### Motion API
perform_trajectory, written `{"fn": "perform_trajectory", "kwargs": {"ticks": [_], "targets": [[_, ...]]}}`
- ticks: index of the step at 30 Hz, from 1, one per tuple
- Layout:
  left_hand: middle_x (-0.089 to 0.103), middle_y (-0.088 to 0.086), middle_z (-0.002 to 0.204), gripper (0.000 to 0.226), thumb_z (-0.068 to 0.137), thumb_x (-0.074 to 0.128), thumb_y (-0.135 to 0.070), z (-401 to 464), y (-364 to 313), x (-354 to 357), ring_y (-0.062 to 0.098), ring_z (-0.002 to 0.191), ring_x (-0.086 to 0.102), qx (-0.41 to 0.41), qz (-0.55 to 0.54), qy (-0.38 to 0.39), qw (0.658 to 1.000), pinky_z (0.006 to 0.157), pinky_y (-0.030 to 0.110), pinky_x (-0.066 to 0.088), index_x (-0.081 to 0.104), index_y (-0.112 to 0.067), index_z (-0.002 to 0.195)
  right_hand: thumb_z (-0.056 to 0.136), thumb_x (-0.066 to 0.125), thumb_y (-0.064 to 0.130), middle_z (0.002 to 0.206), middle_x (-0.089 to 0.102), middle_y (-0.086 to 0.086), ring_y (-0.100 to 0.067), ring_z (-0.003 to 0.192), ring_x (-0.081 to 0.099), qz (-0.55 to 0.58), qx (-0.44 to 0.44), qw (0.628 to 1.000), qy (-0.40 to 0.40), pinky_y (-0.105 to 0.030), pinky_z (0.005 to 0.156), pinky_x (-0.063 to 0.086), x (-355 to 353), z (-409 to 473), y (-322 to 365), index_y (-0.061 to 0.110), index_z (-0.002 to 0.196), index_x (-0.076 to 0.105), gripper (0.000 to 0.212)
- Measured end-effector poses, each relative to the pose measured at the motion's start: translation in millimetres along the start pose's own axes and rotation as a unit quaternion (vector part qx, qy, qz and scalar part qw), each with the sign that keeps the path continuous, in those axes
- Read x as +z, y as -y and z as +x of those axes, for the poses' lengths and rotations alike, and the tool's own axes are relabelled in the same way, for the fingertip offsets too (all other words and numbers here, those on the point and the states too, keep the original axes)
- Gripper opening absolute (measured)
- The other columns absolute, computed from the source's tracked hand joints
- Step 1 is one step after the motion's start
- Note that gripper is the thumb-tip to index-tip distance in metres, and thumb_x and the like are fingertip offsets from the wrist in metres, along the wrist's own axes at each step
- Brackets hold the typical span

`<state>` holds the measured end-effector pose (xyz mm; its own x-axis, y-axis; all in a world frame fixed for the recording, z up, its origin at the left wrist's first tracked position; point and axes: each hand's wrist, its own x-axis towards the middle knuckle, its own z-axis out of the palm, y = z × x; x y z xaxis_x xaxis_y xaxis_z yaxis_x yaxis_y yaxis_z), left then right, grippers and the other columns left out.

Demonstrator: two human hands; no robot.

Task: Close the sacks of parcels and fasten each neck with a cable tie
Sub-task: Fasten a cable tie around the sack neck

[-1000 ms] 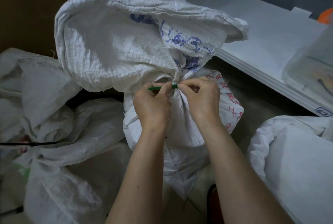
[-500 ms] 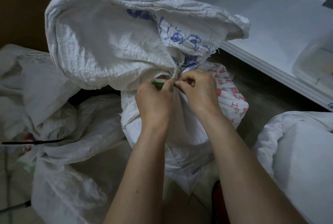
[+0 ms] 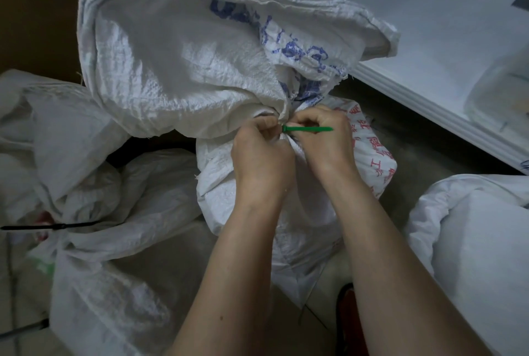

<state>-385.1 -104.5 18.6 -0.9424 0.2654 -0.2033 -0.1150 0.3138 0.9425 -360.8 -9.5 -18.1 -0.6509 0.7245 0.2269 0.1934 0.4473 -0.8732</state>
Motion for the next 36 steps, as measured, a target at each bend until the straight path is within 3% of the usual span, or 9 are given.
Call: {"fn": "perform_trajectory", "kwargs": {"ticks": [5, 10, 15, 19, 23, 26, 30, 32, 36], "targets": [[0.064, -0.006, 0.115, 0.04, 0.084, 0.05, -0.006, 1, 2, 2, 0.011, 0.106, 0.06, 0.096, 0.144, -0.024, 0.985, 0.092, 0.028, 0.049, 0.066, -0.024, 0.116, 0.074, 0.073, 0.001, 0.082, 0.067, 0.002, -0.028, 0.088, 0.062, -0.014, -0.007, 1.0, 0.009, -0.044, 0.081, 0.051, 1, -4, 0, 0.016, 0.081, 0.077, 0.017], [0.053, -0.008, 0.119, 0.035, 0.093, 0.05, -0.021, -2, 1, 3, 0.016, 0.102, 0.055, 0.101, 0.286, -0.098, 0.948, 0.074, 0.024, 0.03, 0.061, -0.039, 0.121, 0.079, 0.074, 0.014, 0.09, 0.07, 0.001, -0.025, 0.092, 0.061, -0.058, -0.003, 0.998, 0.005, -0.041, 0.082, 0.05, 2, -9, 7, 0.017, 0.093, 0.077, 0.014], [0.061, -0.006, 0.113, 0.03, 0.094, 0.048, -0.025, 2, 2, 4, 0.018, 0.101, 0.058, 0.099, 0.289, -0.107, 0.946, 0.072, 0.026, 0.032, 0.063, -0.036, 0.118, 0.079, 0.074, 0.033, 0.083, 0.07, 0.001, -0.023, 0.091, 0.063, -0.041, 0.039, 0.998, -0.008, -0.038, 0.077, 0.054, 5, -16, 17, 0.018, 0.084, 0.077, 0.017], [0.068, -0.004, 0.093, 0.023, 0.094, 0.048, -0.029, 0, -2, 5, 0.017, 0.091, 0.06, 0.096, 0.274, -0.103, 0.951, 0.068, 0.028, 0.032, 0.064, -0.033, 0.11, 0.08, 0.069, 0.044, 0.075, 0.07, 0.003, -0.022, 0.084, 0.065, -0.035, 0.082, 0.995, -0.037, -0.039, 0.073, 0.054, 9, -16, 18, 0.019, 0.077, 0.077, 0.027], [0.067, -0.004, 0.09, 0.022, 0.094, 0.048, -0.03, 1, 1, 7, 0.018, 0.089, 0.06, 0.105, 0.267, -0.097, 0.953, 0.067, 0.029, 0.035, 0.064, -0.035, 0.108, 0.077, 0.073, 0.042, 0.074, 0.069, 0.003, -0.019, 0.083, 0.065, -0.043, 0.111, 0.99, -0.079, -0.037, 0.073, 0.054, 13, -14, 17, 0.019, 0.078, 0.076, 0.023], [0.059, -0.003, 0.104, 0.023, 0.094, 0.05, -0.033, 4, 6, 9, 0.018, 0.098, 0.056, 0.132, 0.267, -0.107, 0.949, 0.069, 0.028, 0.034, 0.066, -0.034, 0.111, 0.077, 0.075, 0.031, 0.074, 0.068, 0.002, -0.023, 0.08, 0.064, -0.036, 0.085, 0.989, -0.112, -0.039, 0.073, 0.053, 13, -14, 22, 0.015, 0.077, 0.074, 0.016], [0.058, -0.003, 0.101, 0.023, 0.094, 0.053, -0.03, 10, 10, 9, 0.013, 0.093, 0.044, 0.189, 0.269, -0.123, 0.937, 0.069, 0.025, 0.032, 0.072, -0.031, 0.105, 0.079, 0.075, 0.018, 0.07, 0.066, 0.0, -0.025, 0.076, 0.062, -0.044, 0.053, 0.989, -0.132, -0.042, 0.073, 0.051, 11, -16, 30, 0.014, 0.07, 0.068, 0.011], [0.062, -0.003, 0.097, 0.021, 0.092, 0.055, -0.029, 13, 12, 8, 0.013, 0.087, 0.036, 0.214, 0.281, -0.13, 0.927, 0.07, 0.026, 0.031, 0.073, -0.031, 0.103, 0.079, 0.074, 0.017, 0.068, 0.065, 0.002, -0.021, 0.073, 0.062, -0.051, 0.045, 0.989, -0.133, -0.037, 0.071, 0.05, 9, -17, 33, 0.013, 0.07, 0.068, 0.011], [0.07, -0.008, 0.094, 0.015, 0.085, 0.065, -0.027, 18, 17, 12, 0.022, 0.084, 0.049, 0.259, 0.292, -0.16, 0.907, 0.07, 0.027, 0.03, 0.076, -0.032, 0.093, 0.081, 0.072, 0.017, 0.068, 0.065, 0.003, -0.015, 0.067, 0.061, -0.067, 0.053, 0.988, -0.126, -0.026, 0.065, 0.045, 6, -16, 35, 0.011, 0.074, 0.07, 0.01]]}}
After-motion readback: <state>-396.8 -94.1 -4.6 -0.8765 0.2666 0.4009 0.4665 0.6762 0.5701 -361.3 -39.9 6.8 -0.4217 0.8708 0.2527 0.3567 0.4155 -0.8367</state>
